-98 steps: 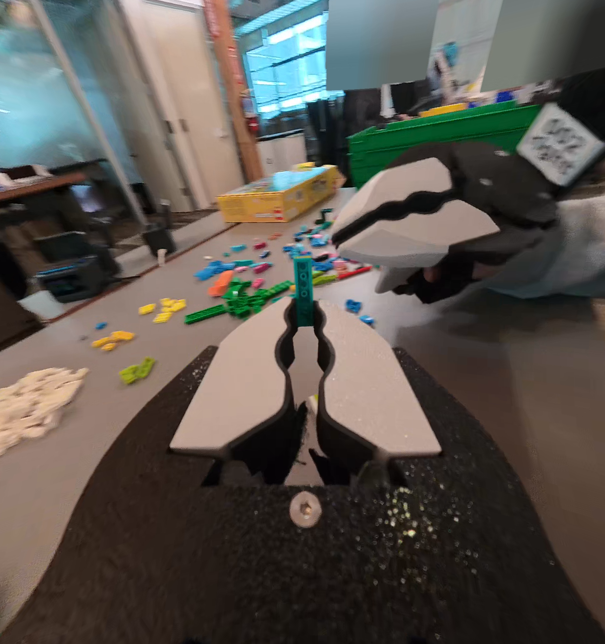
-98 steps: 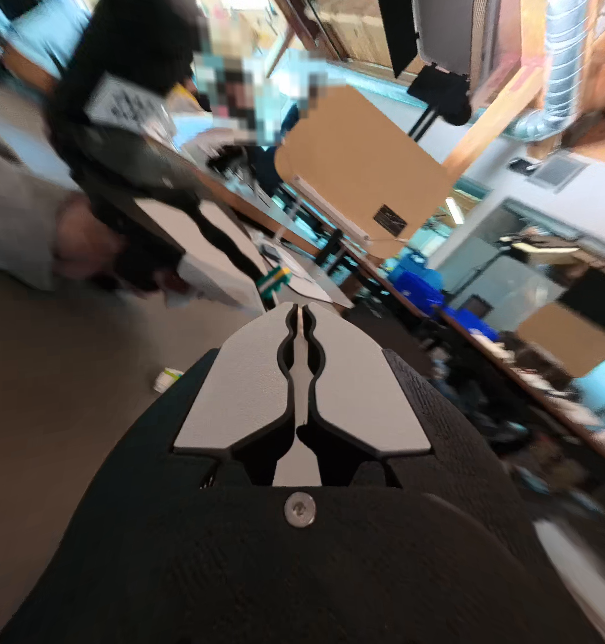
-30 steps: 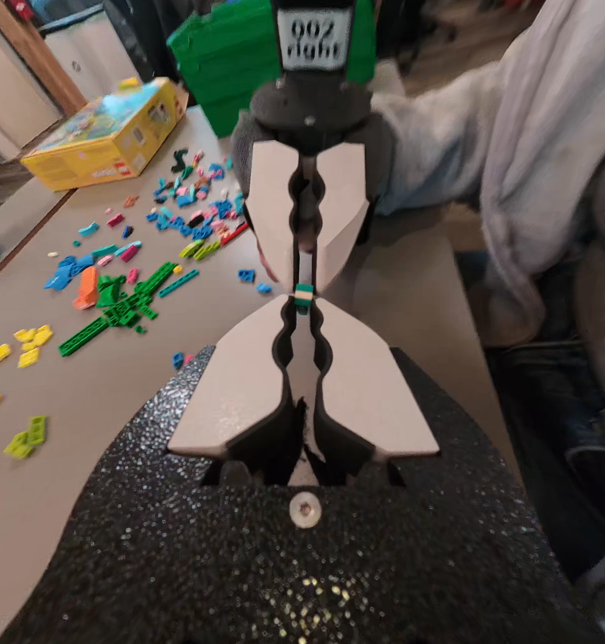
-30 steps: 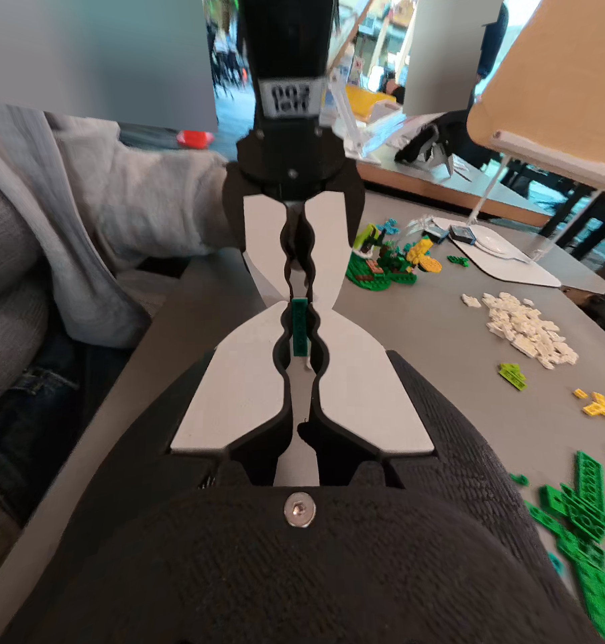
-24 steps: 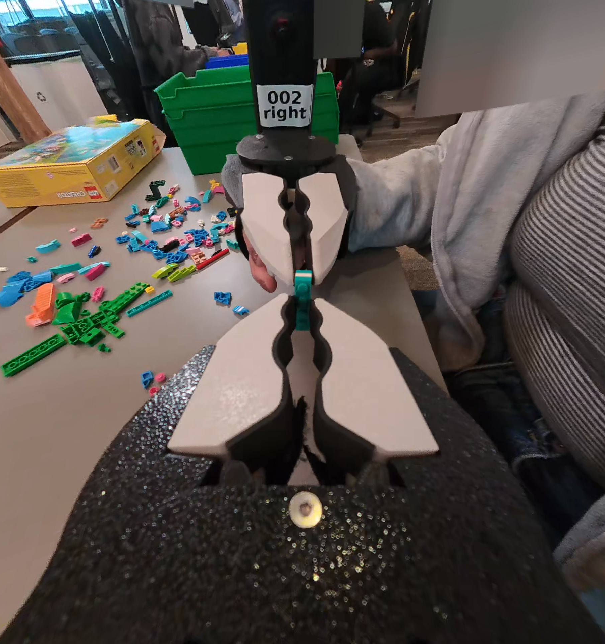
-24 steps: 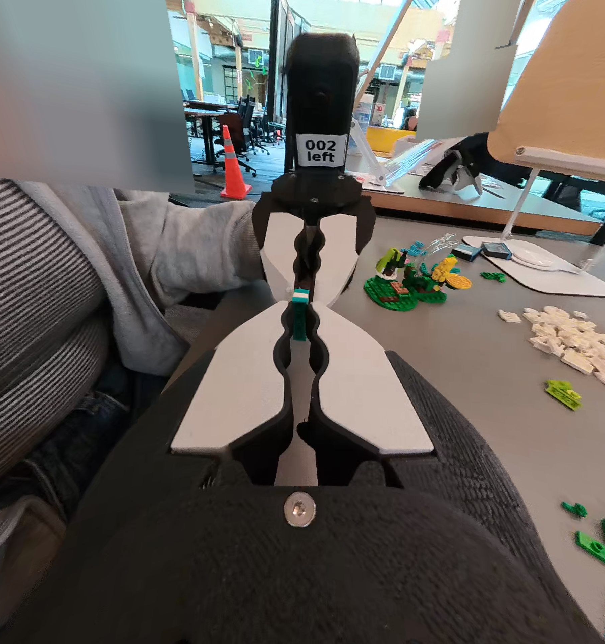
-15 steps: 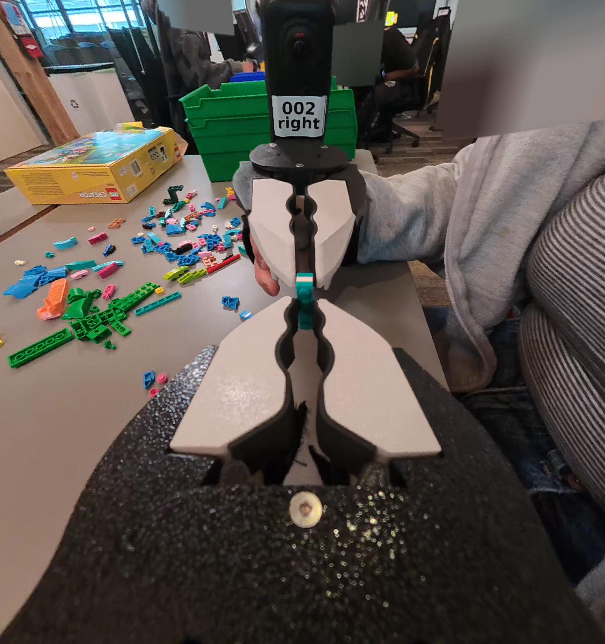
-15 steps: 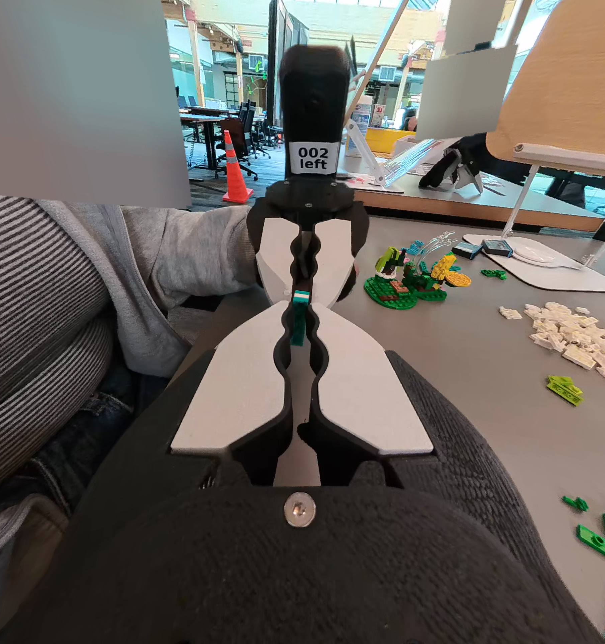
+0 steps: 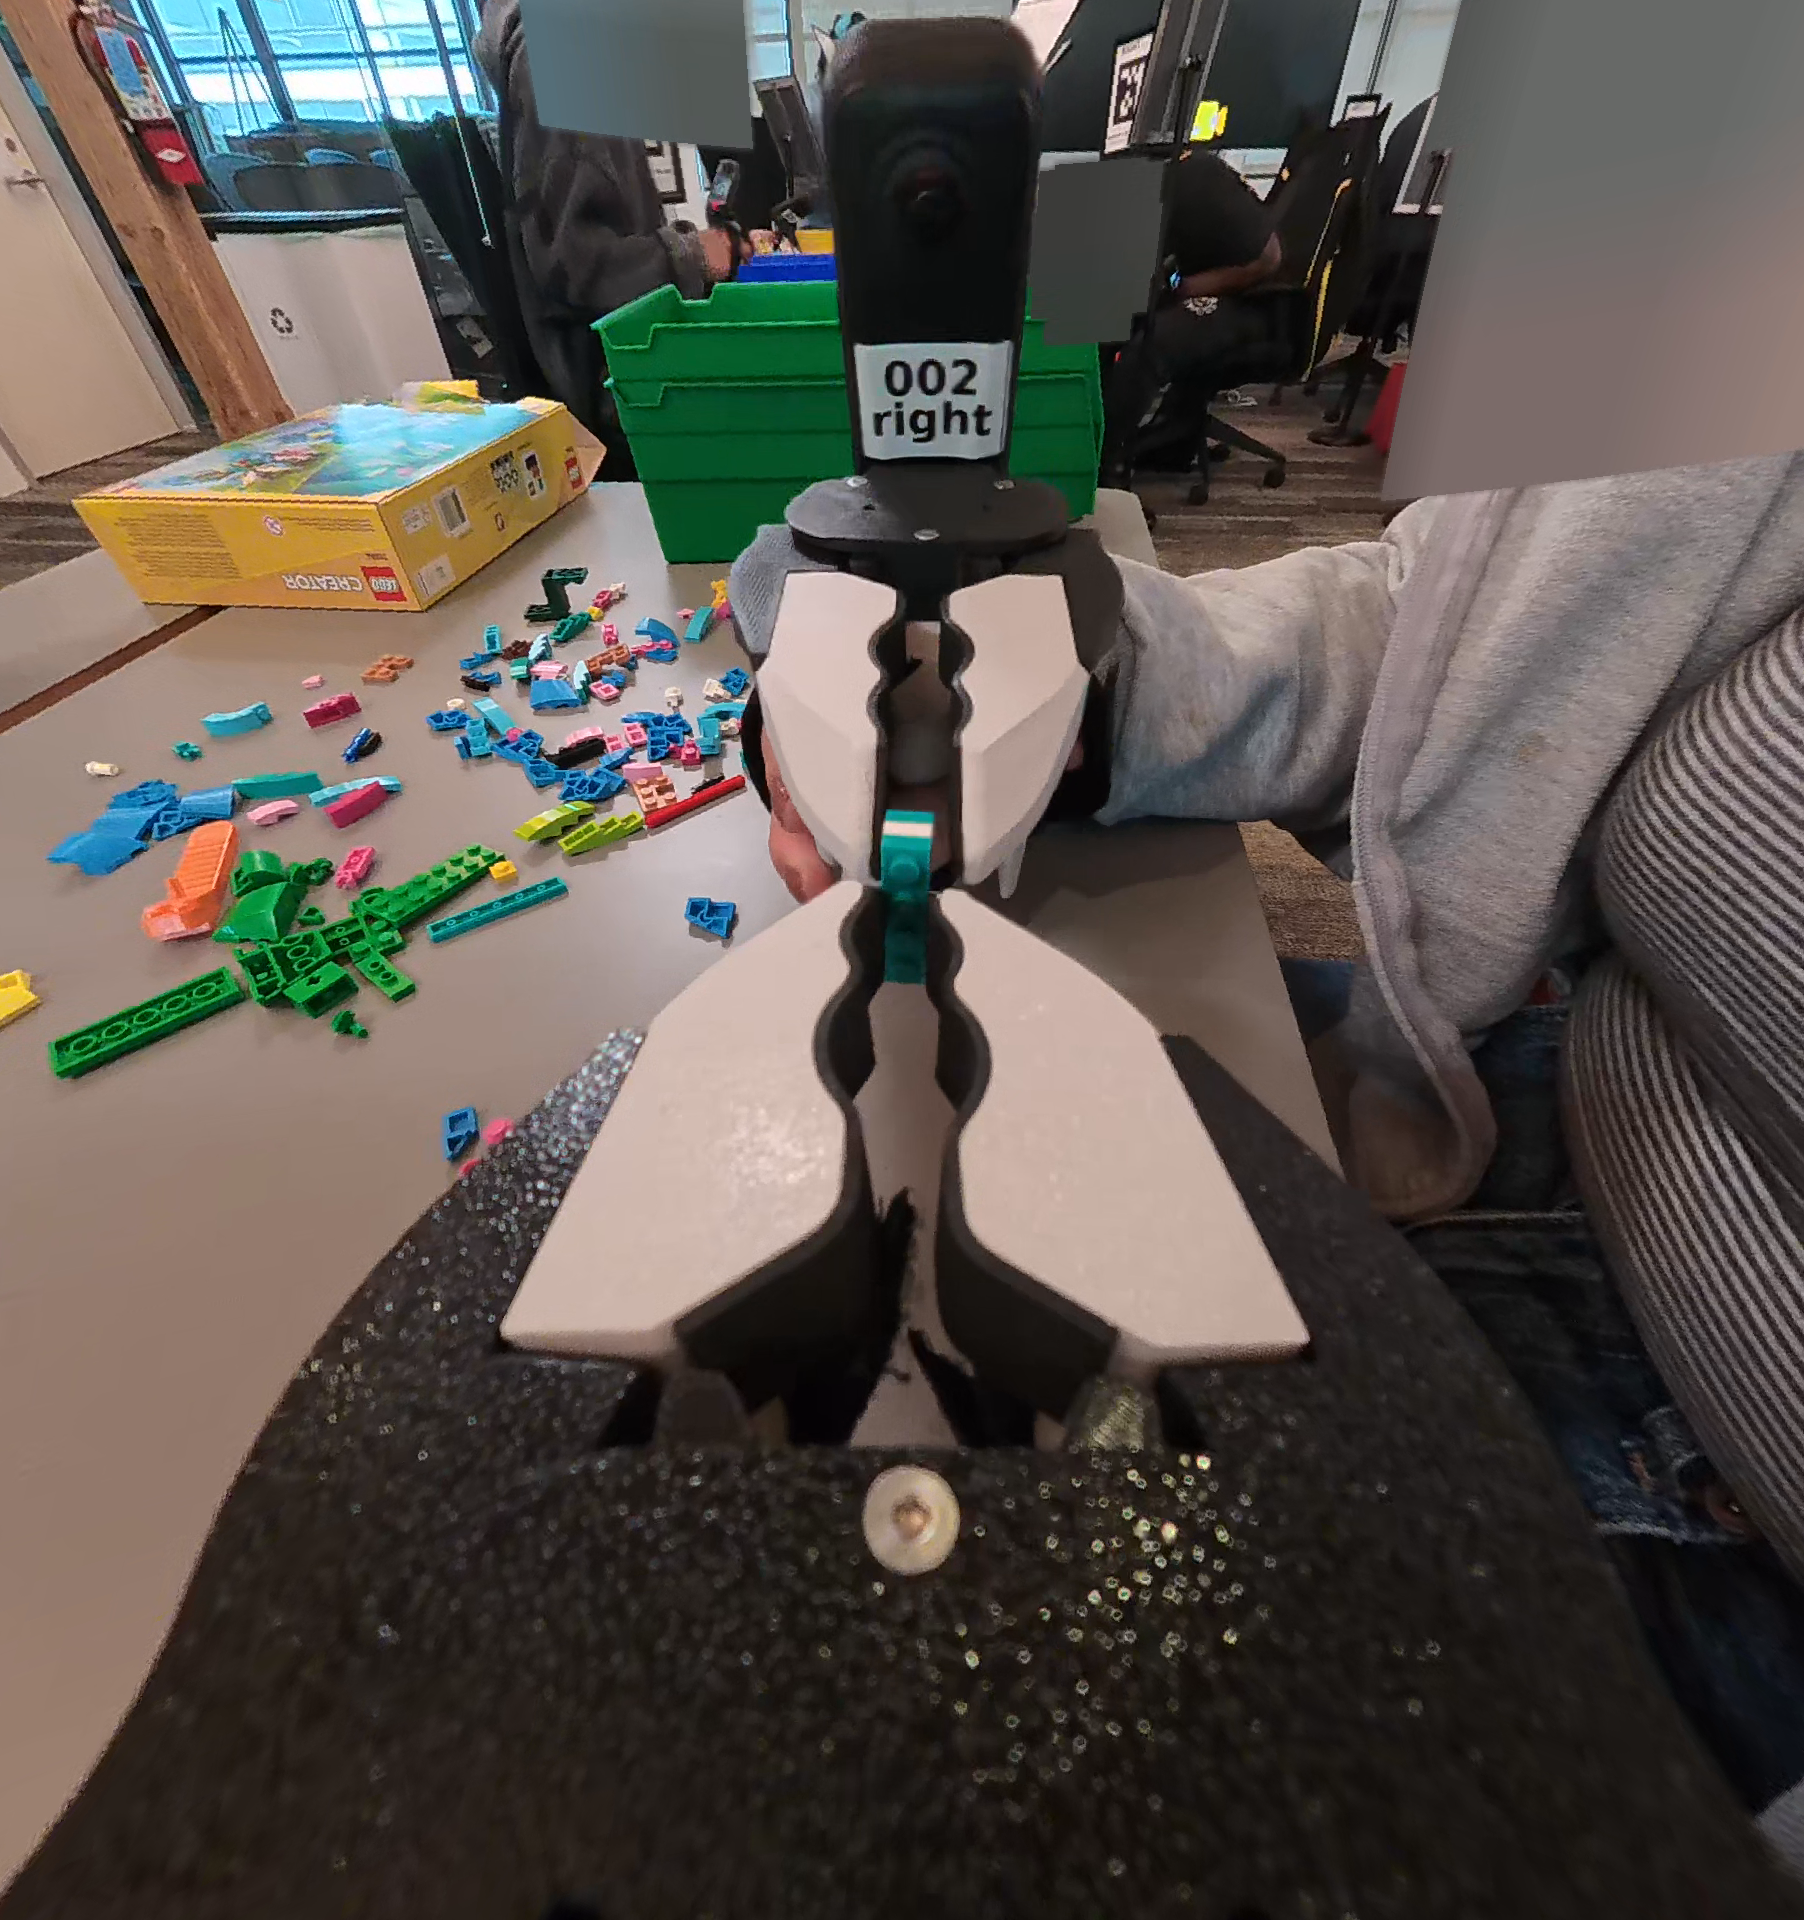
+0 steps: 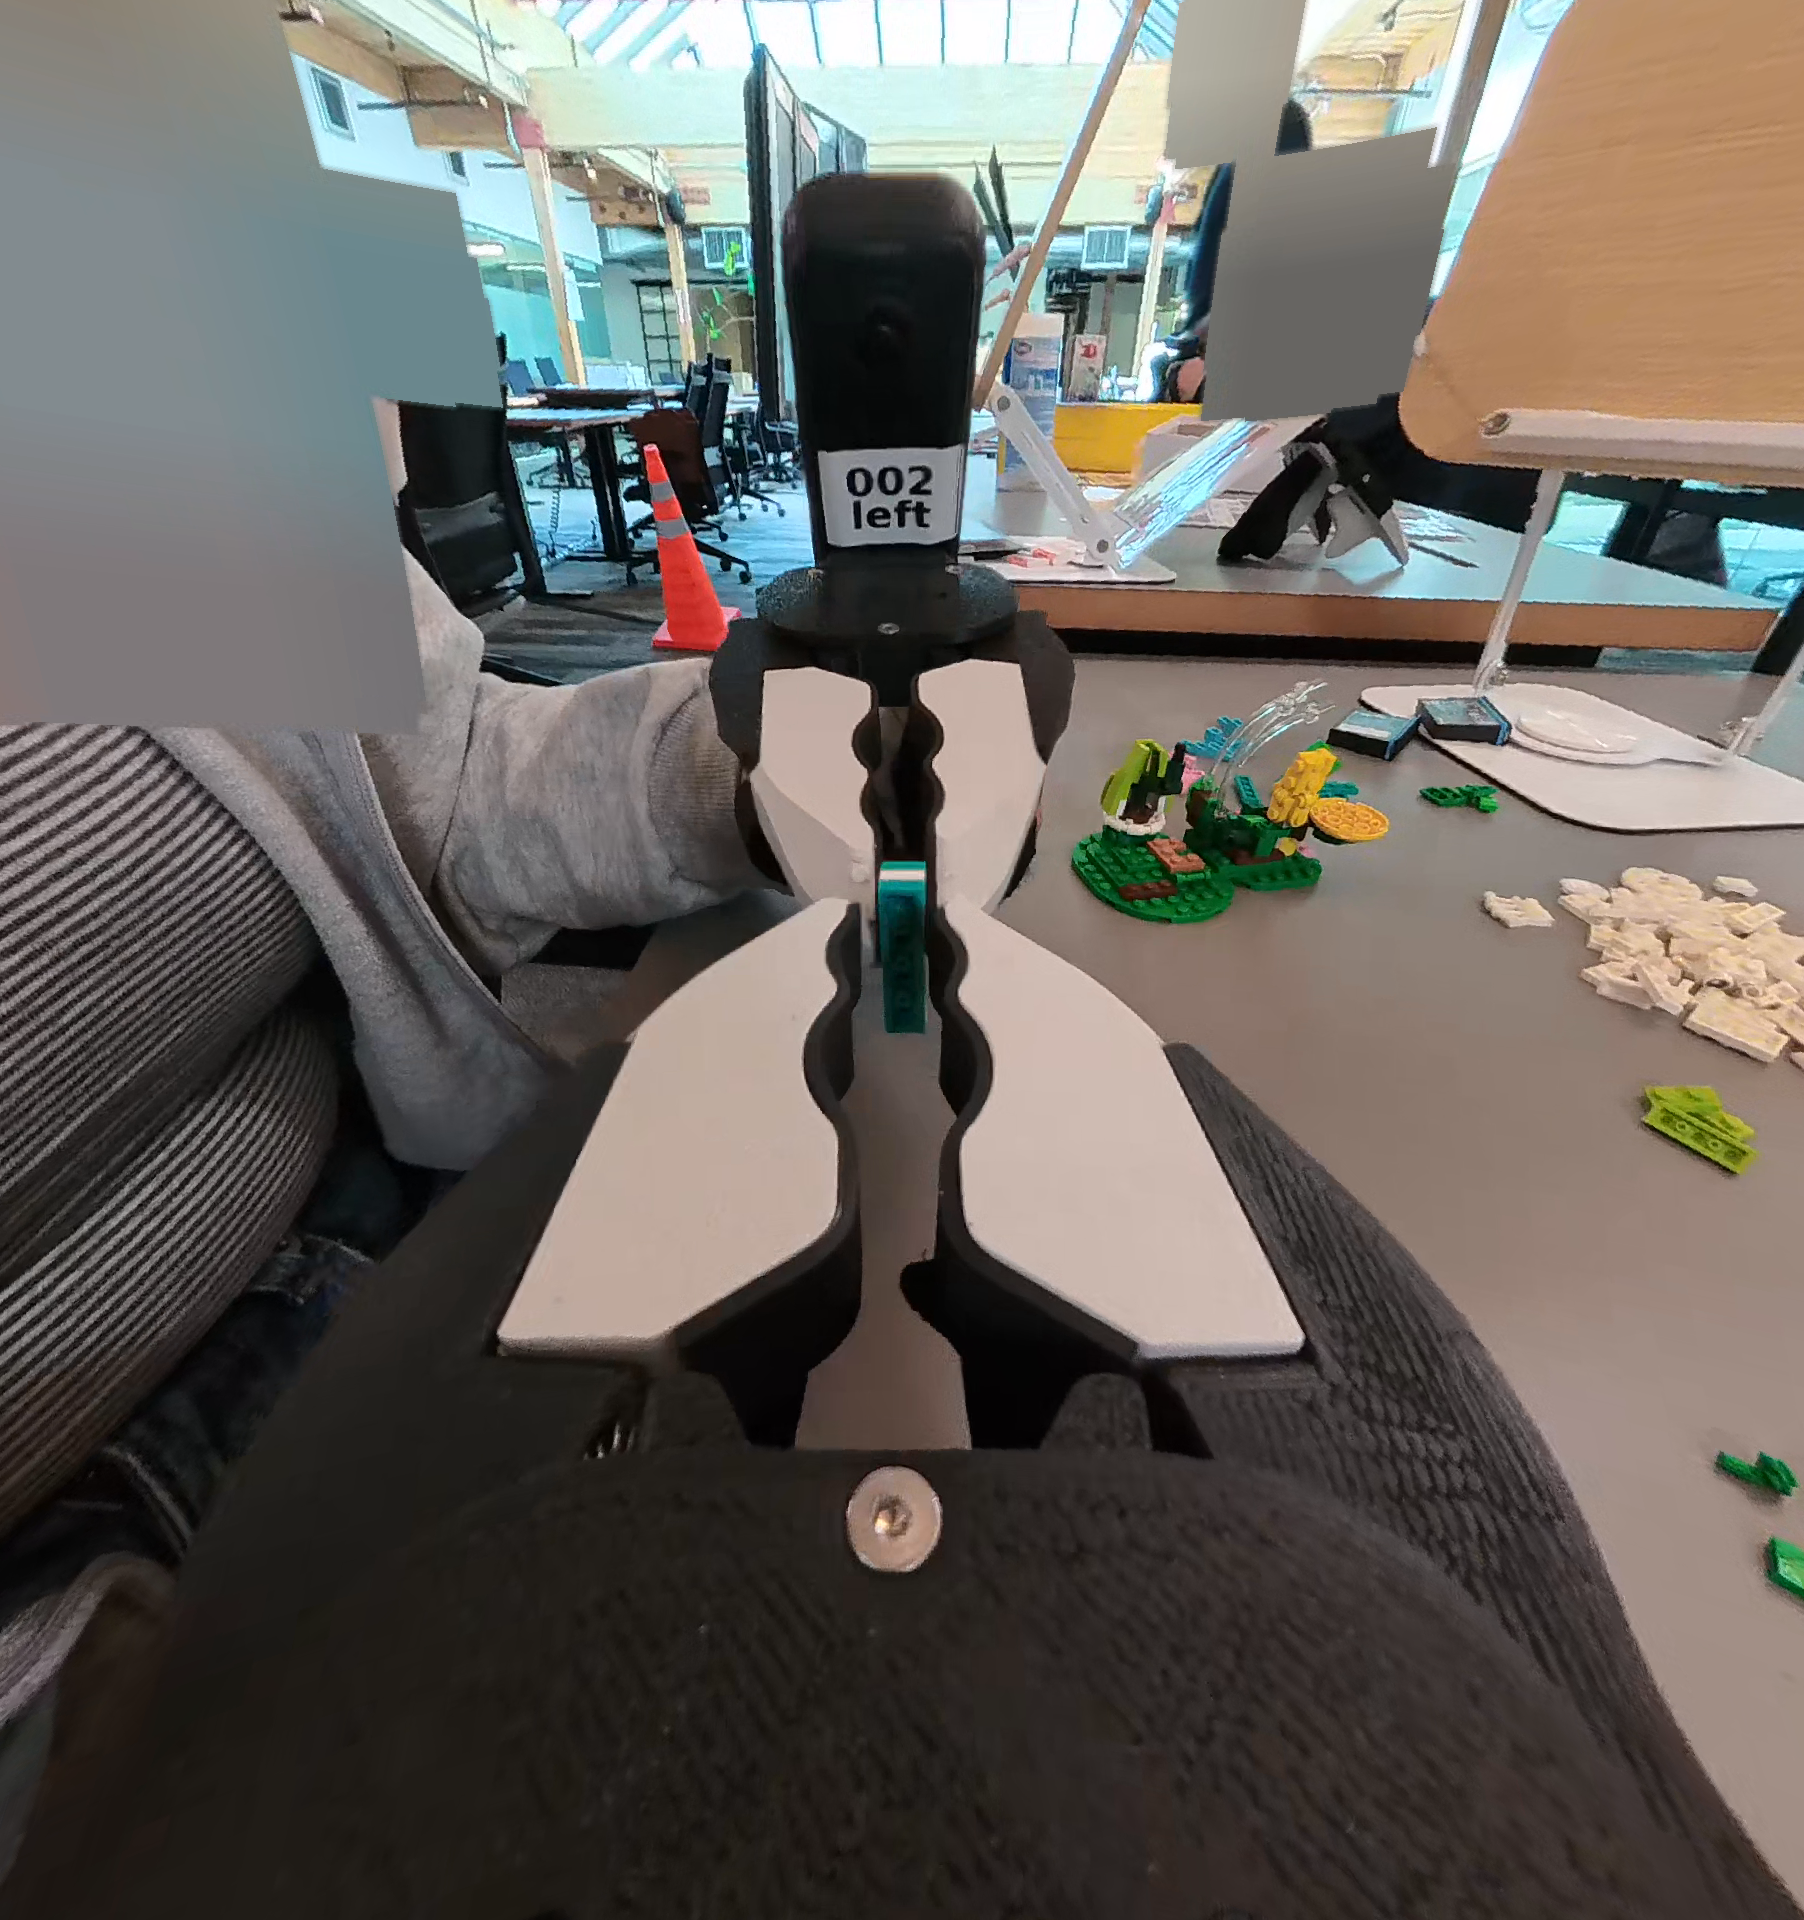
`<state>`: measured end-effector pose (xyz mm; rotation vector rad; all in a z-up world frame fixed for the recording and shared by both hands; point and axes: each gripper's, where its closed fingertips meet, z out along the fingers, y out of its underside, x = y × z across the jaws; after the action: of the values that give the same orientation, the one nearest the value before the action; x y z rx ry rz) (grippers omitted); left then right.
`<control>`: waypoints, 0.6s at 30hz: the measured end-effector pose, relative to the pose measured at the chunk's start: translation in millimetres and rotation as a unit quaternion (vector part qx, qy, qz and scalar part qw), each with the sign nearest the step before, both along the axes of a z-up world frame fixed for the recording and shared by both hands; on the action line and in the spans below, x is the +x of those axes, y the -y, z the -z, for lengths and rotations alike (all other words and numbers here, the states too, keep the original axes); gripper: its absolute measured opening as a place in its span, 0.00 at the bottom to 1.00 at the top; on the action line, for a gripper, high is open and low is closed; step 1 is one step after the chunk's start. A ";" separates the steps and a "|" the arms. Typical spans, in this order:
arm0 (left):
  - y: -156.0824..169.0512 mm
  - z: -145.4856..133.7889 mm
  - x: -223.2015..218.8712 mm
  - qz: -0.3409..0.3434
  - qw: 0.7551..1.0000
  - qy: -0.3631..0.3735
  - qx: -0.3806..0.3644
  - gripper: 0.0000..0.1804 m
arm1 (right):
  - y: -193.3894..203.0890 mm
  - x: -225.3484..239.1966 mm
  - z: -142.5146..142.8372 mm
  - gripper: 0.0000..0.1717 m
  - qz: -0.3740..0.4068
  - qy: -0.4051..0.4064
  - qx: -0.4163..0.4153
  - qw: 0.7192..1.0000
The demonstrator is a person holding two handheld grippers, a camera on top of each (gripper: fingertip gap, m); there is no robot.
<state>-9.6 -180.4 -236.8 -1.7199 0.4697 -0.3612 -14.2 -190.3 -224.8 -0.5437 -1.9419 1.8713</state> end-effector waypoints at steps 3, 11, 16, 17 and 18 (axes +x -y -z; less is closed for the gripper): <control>0.5 -1.7 1.3 0.004 1.000 0.006 0.002 0.04 | -0.4 -1.1 -1.5 0.03 0.008 -0.015 0.008 1.000; 14.7 -21.2 29.0 0.120 0.986 0.115 0.026 0.04 | 10.3 25.1 -19.0 0.04 -0.127 0.050 -0.108 0.985; 2.9 -19.9 15.3 0.048 0.993 0.102 0.028 0.04 | 1.5 14.3 -19.3 0.04 -0.096 0.057 -0.126 0.986; 1.5 -18.9 13.7 0.033 0.995 0.085 0.028 0.07 | -0.4 11.2 -18.7 0.03 -0.082 0.053 -0.123 0.988; -0.2 -17.5 12.9 0.022 0.997 0.070 0.024 0.11 | -1.6 8.6 -18.1 0.03 -0.071 0.049 -0.119 0.989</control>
<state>3.3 -180.3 -219.3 -1.6286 0.4110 -0.4937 -5.5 -188.8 -206.8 -0.5917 -1.8734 2.2223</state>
